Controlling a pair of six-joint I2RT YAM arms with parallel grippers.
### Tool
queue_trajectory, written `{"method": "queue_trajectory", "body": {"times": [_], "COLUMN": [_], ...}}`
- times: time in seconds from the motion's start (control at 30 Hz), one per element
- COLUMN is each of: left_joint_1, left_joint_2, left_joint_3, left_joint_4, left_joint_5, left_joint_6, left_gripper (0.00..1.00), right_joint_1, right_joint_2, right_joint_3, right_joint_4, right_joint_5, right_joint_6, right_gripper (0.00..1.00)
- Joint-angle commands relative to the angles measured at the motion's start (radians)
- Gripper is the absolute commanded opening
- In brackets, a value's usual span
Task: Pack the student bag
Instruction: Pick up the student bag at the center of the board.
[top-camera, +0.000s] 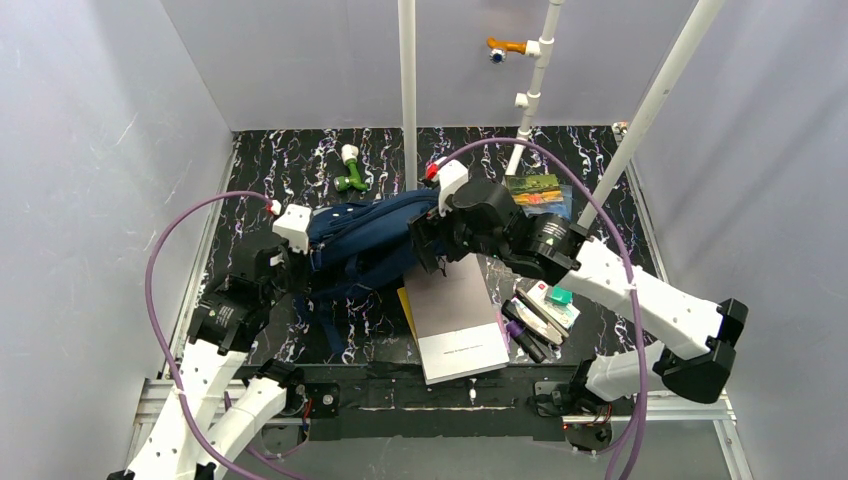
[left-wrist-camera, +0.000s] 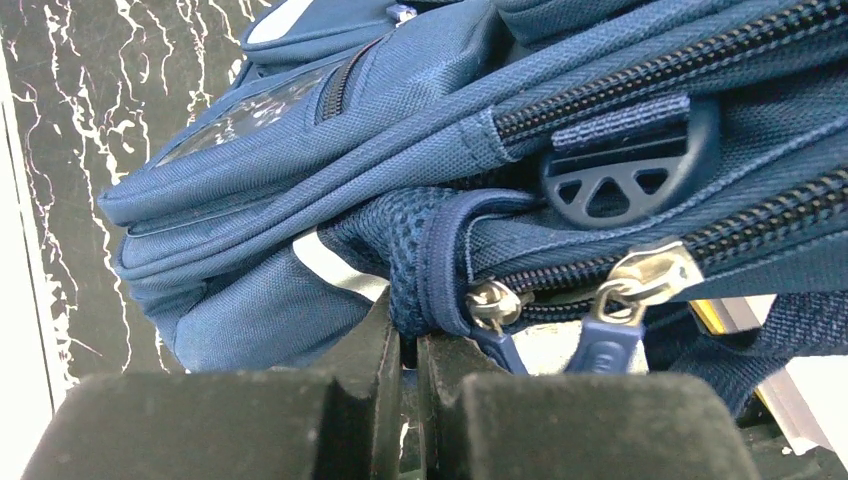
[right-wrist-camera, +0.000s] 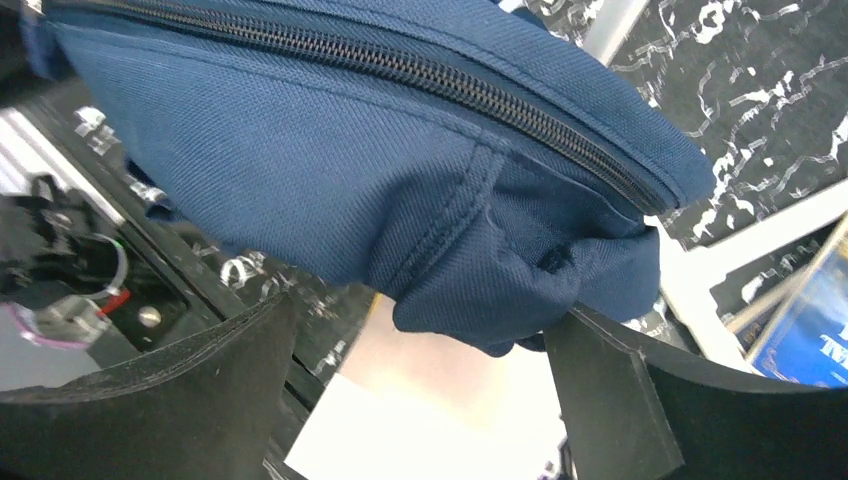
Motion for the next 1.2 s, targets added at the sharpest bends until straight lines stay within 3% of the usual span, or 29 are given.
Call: {"method": "queue_trajectory", "body": {"times": [0.0, 0.07, 0.17, 0.23, 0.33, 0.43, 0.5, 0.57, 0.67, 0.73, 0.83, 0.93, 1.07, 1.17], "left_joint_1": [-0.02, -0.02, -0.021, -0.02, -0.02, -0.02, -0.021, -0.02, -0.021, -0.02, -0.021, -0.02, -0.02, -0.02], "left_joint_2": [-0.001, -0.009, -0.002, 0.004, -0.041, -0.117, -0.156, -0.185, -0.204, -0.197, -0.17, -0.132, -0.103, -0.099], "left_joint_3": [0.012, 0.025, 0.076, 0.108, 0.097, 0.069, 0.05, 0.036, 0.01, -0.01, -0.051, -0.076, -0.075, -0.071], "left_joint_4": [0.114, 0.108, 0.027, -0.036, -0.065, -0.057, -0.056, -0.06, -0.058, -0.05, -0.003, 0.042, 0.07, 0.076], "left_joint_5": [0.123, 0.047, -0.222, -0.397, -0.451, -0.42, -0.404, -0.378, -0.29, -0.253, -0.204, -0.169, -0.105, -0.06], "left_joint_6": [-0.082, -0.104, -0.157, -0.201, -0.209, -0.235, -0.247, -0.263, -0.319, -0.36, -0.395, -0.405, -0.385, -0.363], "left_gripper": [0.0, 0.0, 0.0, 0.0, 0.0, 0.0, 0.0, 0.0, 0.0, 0.0, 0.0, 0.0, 0.0, 0.0], "right_joint_1": [0.035, 0.035, 0.032, 0.018, -0.018, -0.091, -0.139, -0.145, -0.15, -0.154, -0.155, -0.156, -0.115, 0.001], "right_joint_2": [-0.053, -0.076, -0.126, -0.151, -0.171, -0.138, -0.064, 0.042, 0.156, 0.178, 0.147, 0.071, -0.006, 0.014], "right_joint_3": [-0.031, -0.061, -0.088, -0.11, -0.177, -0.297, -0.34, -0.297, -0.189, -0.126, -0.11, -0.156, -0.209, -0.227], "right_joint_4": [0.362, 0.345, 0.17, 0.117, 0.184, 0.368, 0.527, 0.603, 0.582, 0.503, 0.315, 0.185, 0.182, 0.375], "right_joint_5": [-0.285, -0.183, 0.325, 0.441, 0.338, 0.162, -0.091, -0.204, -0.216, -0.178, -0.017, 0.068, -0.088, -0.23], "right_joint_6": [0.104, 0.092, 0.107, 0.097, 0.074, 0.177, 0.252, 0.277, 0.256, 0.188, 0.11, 0.045, 0.051, 0.191], "right_gripper": [0.99, 0.98, 0.98, 0.98, 0.98, 0.98, 0.85, 0.75, 0.76, 0.82, 0.92, 0.94, 0.96, 0.95]}}
